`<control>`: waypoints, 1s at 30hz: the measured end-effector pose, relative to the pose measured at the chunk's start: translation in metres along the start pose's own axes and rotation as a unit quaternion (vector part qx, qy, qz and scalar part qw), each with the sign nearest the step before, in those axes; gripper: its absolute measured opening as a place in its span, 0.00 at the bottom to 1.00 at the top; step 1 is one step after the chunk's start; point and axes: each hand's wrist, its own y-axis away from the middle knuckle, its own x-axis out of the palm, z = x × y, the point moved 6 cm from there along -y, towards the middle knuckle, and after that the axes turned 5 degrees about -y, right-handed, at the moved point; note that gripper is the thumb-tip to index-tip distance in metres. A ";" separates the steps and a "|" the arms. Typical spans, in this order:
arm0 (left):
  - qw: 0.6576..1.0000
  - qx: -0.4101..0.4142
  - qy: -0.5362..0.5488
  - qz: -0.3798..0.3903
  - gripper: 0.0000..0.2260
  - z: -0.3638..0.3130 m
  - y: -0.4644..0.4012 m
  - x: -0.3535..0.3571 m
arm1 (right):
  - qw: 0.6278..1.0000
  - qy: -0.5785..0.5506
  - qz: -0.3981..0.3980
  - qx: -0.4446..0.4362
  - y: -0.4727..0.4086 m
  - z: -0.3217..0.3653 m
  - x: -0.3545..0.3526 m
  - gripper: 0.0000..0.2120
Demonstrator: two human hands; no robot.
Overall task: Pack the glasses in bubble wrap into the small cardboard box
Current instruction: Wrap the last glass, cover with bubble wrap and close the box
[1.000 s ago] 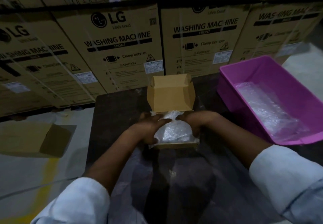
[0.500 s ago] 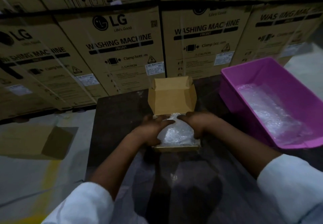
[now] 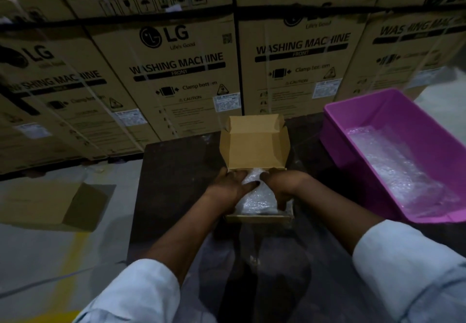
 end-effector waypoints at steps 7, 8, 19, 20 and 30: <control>0.999 -0.024 0.035 0.014 0.36 -0.005 -0.001 0.001 | 0.999 0.037 -0.024 0.017 -0.007 0.006 0.017 0.49; 0.999 -0.022 0.045 0.014 0.35 -0.004 -0.001 0.001 | 0.999 0.033 -0.023 0.012 -0.006 0.005 0.016 0.48; 0.707 -0.205 0.613 -0.287 0.19 0.075 0.027 -0.008 | 0.845 -0.451 -0.287 0.009 0.032 -0.068 -0.057 0.10; 0.643 -0.238 0.661 -0.305 0.20 0.081 0.022 -0.004 | 0.795 -0.500 -0.340 0.039 0.029 -0.080 -0.059 0.10; 0.496 -0.232 0.821 -0.164 0.20 0.059 -0.029 0.022 | 0.604 -0.717 -0.317 0.145 0.014 -0.089 -0.039 0.18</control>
